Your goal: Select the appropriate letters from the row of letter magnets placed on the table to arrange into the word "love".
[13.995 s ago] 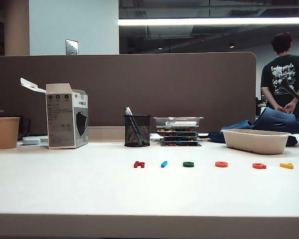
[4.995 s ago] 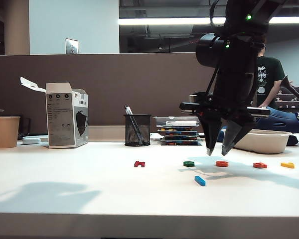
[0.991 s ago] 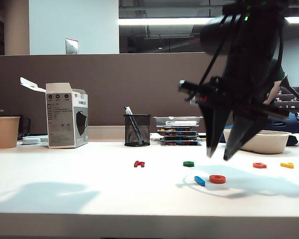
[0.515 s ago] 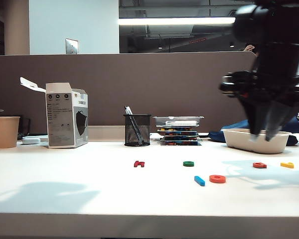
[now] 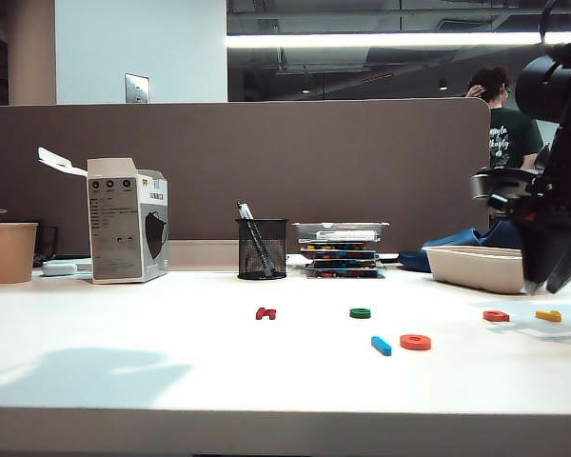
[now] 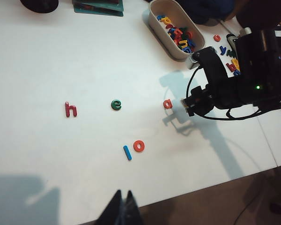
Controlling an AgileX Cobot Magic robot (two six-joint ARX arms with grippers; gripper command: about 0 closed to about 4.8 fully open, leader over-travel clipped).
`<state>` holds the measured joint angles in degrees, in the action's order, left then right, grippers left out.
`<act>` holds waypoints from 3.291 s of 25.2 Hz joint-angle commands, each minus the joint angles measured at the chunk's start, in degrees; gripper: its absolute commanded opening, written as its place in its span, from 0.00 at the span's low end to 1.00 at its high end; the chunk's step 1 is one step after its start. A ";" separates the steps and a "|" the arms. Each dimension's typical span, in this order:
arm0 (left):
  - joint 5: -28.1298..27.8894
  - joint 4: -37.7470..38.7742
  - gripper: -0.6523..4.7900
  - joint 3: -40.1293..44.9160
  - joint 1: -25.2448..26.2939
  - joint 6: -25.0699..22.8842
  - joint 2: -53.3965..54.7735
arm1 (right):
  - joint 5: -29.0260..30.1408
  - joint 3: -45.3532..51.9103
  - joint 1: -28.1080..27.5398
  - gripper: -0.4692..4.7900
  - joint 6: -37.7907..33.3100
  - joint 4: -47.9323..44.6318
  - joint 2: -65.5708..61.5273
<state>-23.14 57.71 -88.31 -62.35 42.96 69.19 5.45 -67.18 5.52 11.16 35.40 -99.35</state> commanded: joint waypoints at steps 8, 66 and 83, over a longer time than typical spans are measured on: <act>-0.17 -0.39 0.11 -0.11 -0.04 -0.07 -0.11 | 0.87 -3.15 0.11 0.35 1.53 -4.33 -3.65; -0.15 -0.39 0.11 -0.11 -0.04 -0.07 -0.11 | -3.72 -5.86 -1.77 0.07 5.75 5.95 -8.22; -0.13 -0.42 0.11 -0.11 -0.04 -0.07 -0.11 | 2.40 -1.66 5.38 0.07 -2.29 10.12 2.99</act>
<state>-23.16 57.71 -88.29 -62.35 42.96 69.19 7.60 -70.57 10.24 11.07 47.31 -97.36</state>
